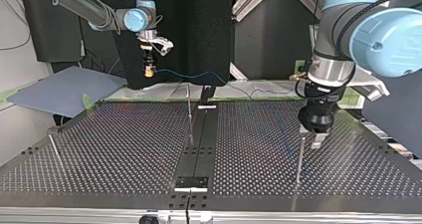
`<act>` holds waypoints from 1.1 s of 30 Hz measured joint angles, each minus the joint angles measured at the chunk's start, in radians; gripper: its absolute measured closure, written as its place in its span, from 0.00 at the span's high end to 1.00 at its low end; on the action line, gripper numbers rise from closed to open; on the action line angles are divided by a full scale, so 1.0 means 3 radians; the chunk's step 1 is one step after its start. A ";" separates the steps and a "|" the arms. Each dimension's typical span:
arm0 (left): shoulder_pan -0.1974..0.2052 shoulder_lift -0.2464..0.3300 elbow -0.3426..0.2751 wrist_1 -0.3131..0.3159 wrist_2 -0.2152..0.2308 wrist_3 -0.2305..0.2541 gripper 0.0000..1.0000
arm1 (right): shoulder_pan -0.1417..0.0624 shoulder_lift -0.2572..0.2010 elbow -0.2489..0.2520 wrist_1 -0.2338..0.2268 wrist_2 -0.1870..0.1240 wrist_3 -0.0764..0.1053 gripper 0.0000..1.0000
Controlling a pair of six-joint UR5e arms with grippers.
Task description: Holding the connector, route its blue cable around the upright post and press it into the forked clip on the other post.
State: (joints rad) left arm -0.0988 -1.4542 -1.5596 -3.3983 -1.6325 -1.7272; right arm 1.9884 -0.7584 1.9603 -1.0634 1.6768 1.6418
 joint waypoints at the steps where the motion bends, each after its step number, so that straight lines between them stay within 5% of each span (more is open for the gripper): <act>1: -0.0001 -0.0001 -0.0001 -0.0001 -0.0002 0.0000 0.99 | 0.0000 0.0000 0.0000 0.0000 0.0000 0.0000 0.00; 9: -0.0014 -0.0001 -0.0004 -0.0036 -0.0049 0.0006 0.99 | 0.0000 -0.0001 0.0003 0.0003 0.0000 0.0000 0.00; 33: -0.0102 -0.0001 -0.0095 -0.0241 -0.0659 0.0178 0.99 | 0.0012 0.0000 0.0003 0.0029 0.0000 -0.0011 0.00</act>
State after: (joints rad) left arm -0.1294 -1.4546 -1.5882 -3.4707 -1.8302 -1.6739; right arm 1.9920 -0.7583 1.9613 -1.0547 1.6768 1.6386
